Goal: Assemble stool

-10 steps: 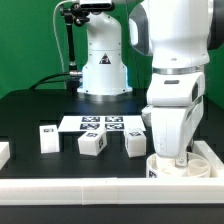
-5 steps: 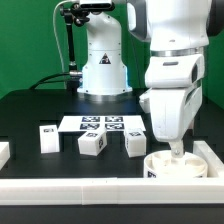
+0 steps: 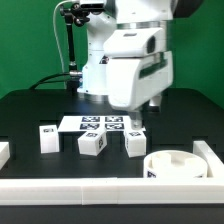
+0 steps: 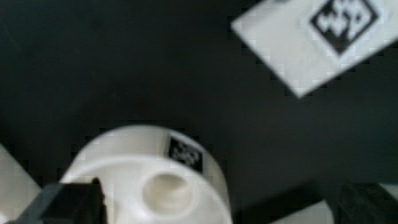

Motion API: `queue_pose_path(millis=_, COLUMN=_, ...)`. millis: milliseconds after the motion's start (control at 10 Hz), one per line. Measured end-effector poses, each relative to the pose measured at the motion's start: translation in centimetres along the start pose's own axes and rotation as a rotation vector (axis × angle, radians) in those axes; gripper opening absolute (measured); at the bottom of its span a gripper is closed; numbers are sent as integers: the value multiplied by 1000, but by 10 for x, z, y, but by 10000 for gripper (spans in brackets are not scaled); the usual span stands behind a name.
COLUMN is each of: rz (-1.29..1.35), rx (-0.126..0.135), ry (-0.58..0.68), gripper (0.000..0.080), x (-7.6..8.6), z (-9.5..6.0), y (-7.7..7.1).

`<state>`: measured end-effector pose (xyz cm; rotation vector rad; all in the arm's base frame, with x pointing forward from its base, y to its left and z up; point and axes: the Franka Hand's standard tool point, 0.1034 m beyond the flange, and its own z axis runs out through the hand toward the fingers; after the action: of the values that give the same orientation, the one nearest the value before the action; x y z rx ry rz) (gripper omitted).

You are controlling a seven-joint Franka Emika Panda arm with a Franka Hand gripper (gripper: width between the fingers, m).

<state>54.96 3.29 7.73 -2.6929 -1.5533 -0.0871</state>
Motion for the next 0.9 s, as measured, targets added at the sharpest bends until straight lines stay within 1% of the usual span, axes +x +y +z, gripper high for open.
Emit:
queue_pose_path(millis=100, rz=3, rx=-1, ry=-2, gripper=649, x=-12, z=2, y=-1)
queue_pose_path(millis=400, rz=35, rx=2, ry=-3, gripper=649, x=-13, z=3, y=-2)
queue_pose_path(millis=600, rz=201, rx=4, ry=0, gripper=649, x=-13, z=4, y=-2)
queue_pose_path(millis=800, rz=415, rx=7, ry=-5, gripper=649, x=-24, z=9, y=1)
queue_pose_path(millis=900, rz=501, rx=7, ry=-5, gripper=649, x=-26, z=10, y=1)
